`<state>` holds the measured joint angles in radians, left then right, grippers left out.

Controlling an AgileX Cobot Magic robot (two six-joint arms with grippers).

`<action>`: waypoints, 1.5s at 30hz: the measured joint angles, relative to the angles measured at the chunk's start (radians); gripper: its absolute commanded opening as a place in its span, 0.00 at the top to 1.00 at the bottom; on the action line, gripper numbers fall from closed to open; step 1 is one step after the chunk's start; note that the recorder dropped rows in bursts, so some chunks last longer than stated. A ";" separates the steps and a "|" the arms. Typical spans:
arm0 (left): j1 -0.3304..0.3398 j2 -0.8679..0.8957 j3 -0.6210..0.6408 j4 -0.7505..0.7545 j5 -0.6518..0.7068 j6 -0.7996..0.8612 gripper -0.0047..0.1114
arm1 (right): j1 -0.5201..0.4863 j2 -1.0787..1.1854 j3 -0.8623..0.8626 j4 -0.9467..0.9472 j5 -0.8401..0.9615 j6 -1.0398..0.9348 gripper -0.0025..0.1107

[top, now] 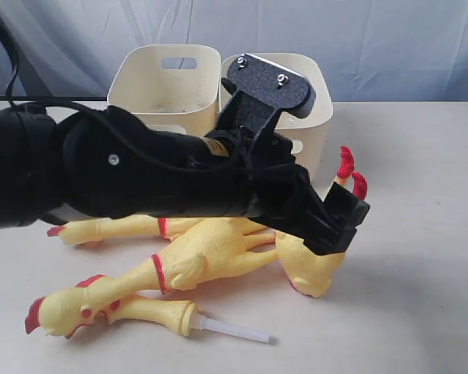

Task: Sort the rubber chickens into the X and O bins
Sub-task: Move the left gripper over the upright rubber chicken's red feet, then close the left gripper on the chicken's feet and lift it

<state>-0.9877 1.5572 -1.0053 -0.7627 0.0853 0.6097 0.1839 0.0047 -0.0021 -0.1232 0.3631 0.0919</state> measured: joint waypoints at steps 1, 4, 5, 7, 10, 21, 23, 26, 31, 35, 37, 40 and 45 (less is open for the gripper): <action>0.000 0.004 -0.005 0.000 -0.002 0.000 0.19 | 0.000 0.000 0.000 0.000 0.000 0.000 0.93; 0.000 0.016 -0.013 -0.009 -0.015 0.000 0.19 | 0.000 0.000 0.000 0.000 0.000 0.000 0.93; 0.000 0.018 -0.014 -0.013 -0.020 0.000 0.19 | 0.000 0.000 0.000 0.000 0.000 0.000 0.93; 0.000 0.026 -0.015 -0.031 -0.036 0.000 0.19 | 0.000 0.000 0.000 0.000 0.000 0.000 0.93; 0.000 0.041 -0.016 -0.055 -0.044 0.000 0.19 | 0.000 0.000 0.000 0.000 0.000 0.000 0.93; 0.000 0.099 -0.019 -0.071 -0.116 0.000 0.19 | 0.000 0.000 0.000 0.000 0.000 0.000 0.93; 0.000 0.102 -0.019 -0.079 -0.128 0.000 0.19 | 0.000 0.000 0.000 0.000 0.000 0.000 0.93; 0.000 0.102 -0.020 -0.089 -0.130 0.000 0.19 | 0.000 0.000 0.000 0.000 0.000 0.000 0.93; -0.003 0.104 -0.022 -0.096 -0.128 -0.003 0.19 | 0.000 0.000 0.000 0.000 0.000 0.000 0.93; -0.005 0.106 -0.028 -0.098 -0.123 -0.003 0.19 | 0.000 0.000 0.000 0.000 0.000 0.000 0.93; -0.005 0.113 -0.040 -0.113 -0.123 -0.003 0.19 | 0.000 0.000 0.000 0.000 0.000 0.000 0.93; -0.005 0.130 -0.056 -0.142 -0.121 -0.003 0.19 | 0.000 0.000 0.000 0.000 0.000 0.000 0.93; -0.005 0.168 -0.087 -0.155 -0.112 -0.003 0.19 | 0.000 0.000 0.000 0.000 0.000 0.000 0.93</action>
<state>-0.9924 1.7256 -1.0922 -0.9179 -0.0264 0.6064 0.1839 0.0047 -0.0021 -0.1232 0.3631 0.0919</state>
